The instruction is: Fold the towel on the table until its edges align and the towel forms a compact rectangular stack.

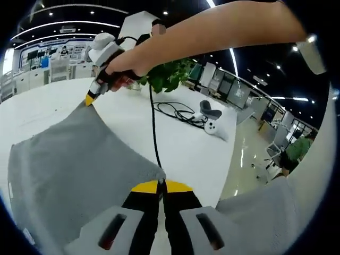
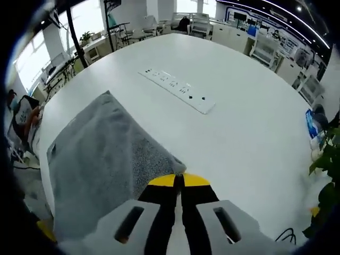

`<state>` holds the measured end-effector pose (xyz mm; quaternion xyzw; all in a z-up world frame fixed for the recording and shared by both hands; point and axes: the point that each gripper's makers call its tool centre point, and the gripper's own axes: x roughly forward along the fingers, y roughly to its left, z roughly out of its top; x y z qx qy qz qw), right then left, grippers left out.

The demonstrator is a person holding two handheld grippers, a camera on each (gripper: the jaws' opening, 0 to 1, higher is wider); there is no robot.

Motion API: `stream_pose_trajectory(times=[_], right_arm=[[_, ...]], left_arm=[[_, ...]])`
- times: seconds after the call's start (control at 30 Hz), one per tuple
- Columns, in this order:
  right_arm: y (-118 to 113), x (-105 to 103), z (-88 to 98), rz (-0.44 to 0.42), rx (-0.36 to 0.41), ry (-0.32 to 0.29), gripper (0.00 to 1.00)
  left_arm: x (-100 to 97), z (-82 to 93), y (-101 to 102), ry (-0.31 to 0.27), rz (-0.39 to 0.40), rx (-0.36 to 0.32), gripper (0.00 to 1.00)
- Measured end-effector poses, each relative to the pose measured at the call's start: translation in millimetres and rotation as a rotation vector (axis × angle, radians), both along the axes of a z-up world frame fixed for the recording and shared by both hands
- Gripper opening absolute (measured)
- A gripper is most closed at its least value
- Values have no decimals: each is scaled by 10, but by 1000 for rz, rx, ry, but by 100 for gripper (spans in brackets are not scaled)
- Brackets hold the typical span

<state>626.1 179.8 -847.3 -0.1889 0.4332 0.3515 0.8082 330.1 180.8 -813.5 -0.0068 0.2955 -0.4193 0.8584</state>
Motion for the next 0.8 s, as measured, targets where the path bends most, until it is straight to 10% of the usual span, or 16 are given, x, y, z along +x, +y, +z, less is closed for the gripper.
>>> stream_pose_trajectory(times=[0.8], right_arm=[[287,-72,914,-205,193,10,0]], left_arm=[[35,811,516,-111,122,-163,2]])
